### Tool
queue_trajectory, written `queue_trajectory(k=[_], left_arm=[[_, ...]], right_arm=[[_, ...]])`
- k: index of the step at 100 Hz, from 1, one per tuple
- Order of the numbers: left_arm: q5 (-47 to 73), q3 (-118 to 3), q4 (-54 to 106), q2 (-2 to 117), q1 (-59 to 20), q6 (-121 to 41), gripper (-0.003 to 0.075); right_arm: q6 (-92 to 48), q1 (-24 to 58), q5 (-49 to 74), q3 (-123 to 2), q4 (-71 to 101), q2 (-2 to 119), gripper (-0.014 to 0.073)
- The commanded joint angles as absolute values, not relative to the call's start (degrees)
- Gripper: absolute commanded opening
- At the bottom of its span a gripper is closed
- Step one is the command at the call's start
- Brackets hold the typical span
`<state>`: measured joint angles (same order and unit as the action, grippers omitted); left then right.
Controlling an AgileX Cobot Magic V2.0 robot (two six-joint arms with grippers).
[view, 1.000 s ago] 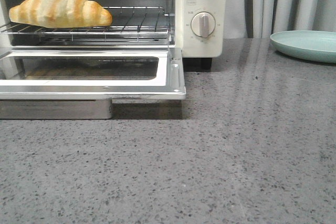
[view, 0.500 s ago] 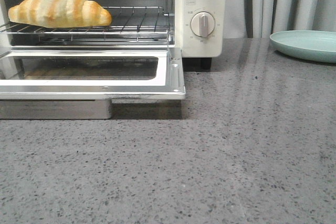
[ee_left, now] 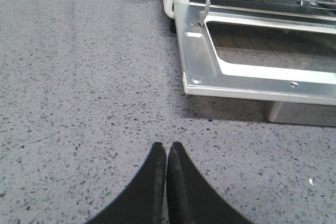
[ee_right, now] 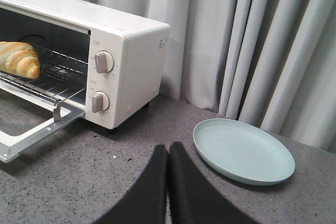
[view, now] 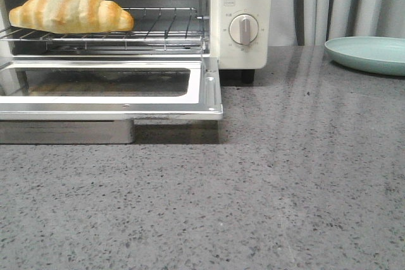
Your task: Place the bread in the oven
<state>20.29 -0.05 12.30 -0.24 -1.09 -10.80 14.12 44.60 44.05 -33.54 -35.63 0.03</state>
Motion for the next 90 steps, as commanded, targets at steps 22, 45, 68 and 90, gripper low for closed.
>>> queue_trajectory(k=[22,45,68,90], left_arm=[[18.0,1.3,12.9,-1.9,-1.0,-10.3,-0.0021],[18.0,1.3,12.9,-1.9,-1.0,-10.3,-0.0021],[18.0,1.3,12.9,-1.9,-1.0,-10.3,-0.0021],[17.8,1.3,12.9,-1.9,-1.0,-10.3,-0.0021]], right_arm=[[14.1,44.1,40.5,-34.6,-37.2,1.0,-0.0048],[14.1,44.1,46.0,-33.7,-39.9,1.0,-0.0048],[14.1,37.2,45.1,-29.0,-36.2,1.0,-0.0048],[13.9,22.6,30.5,-19.6,-21.6,1.0,-0.0048]])
